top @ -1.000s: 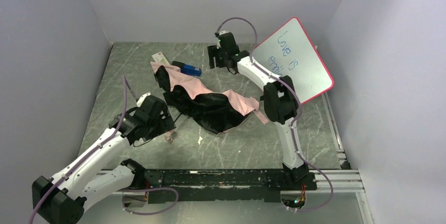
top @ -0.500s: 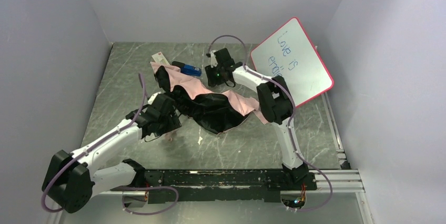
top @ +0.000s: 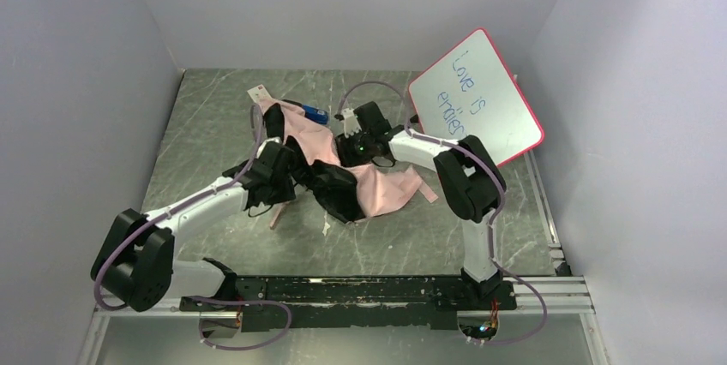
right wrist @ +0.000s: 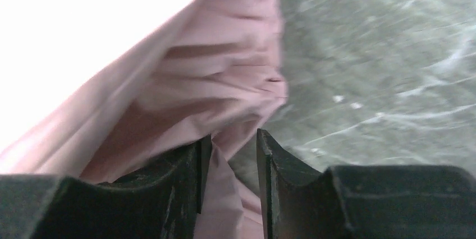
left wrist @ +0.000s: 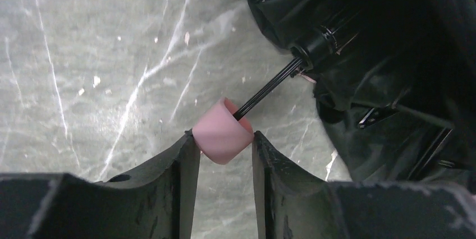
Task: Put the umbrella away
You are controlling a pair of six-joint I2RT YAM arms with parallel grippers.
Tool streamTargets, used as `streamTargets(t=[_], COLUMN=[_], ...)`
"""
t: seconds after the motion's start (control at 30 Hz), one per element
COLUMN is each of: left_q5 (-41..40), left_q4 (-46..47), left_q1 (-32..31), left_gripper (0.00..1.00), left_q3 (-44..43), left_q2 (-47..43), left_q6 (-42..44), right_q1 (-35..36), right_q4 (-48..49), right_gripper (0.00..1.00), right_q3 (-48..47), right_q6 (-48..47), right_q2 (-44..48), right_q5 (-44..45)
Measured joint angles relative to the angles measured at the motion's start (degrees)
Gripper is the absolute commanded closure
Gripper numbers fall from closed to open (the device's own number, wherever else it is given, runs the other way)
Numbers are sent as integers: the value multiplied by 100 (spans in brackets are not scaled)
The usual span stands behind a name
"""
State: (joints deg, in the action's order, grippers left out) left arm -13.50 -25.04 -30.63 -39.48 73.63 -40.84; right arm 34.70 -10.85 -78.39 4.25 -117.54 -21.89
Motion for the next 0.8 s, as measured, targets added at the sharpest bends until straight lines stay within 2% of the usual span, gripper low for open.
streamTargets(t=[0.43, 0.5, 0.63, 0.8], left_q5=[-151, -151, -122, 109], left_q4=[426, 507, 595, 632], left_q1=[236, 249, 326, 533], left_gripper=[64, 61, 53, 41], left_q3=[-640, -717, -835, -841], left_q2=[984, 1067, 1091, 789], left_q6=[898, 957, 1008, 1064], right_q1=[866, 986, 1126, 1010], right_q4=[376, 380, 186, -52], right_gripper=[63, 59, 40, 35], right_q3=[1261, 1421, 1497, 1469], right_q6=[520, 643, 802, 866], right_q2=[918, 1088, 1469, 2184], right_q5=[66, 81, 651, 1792])
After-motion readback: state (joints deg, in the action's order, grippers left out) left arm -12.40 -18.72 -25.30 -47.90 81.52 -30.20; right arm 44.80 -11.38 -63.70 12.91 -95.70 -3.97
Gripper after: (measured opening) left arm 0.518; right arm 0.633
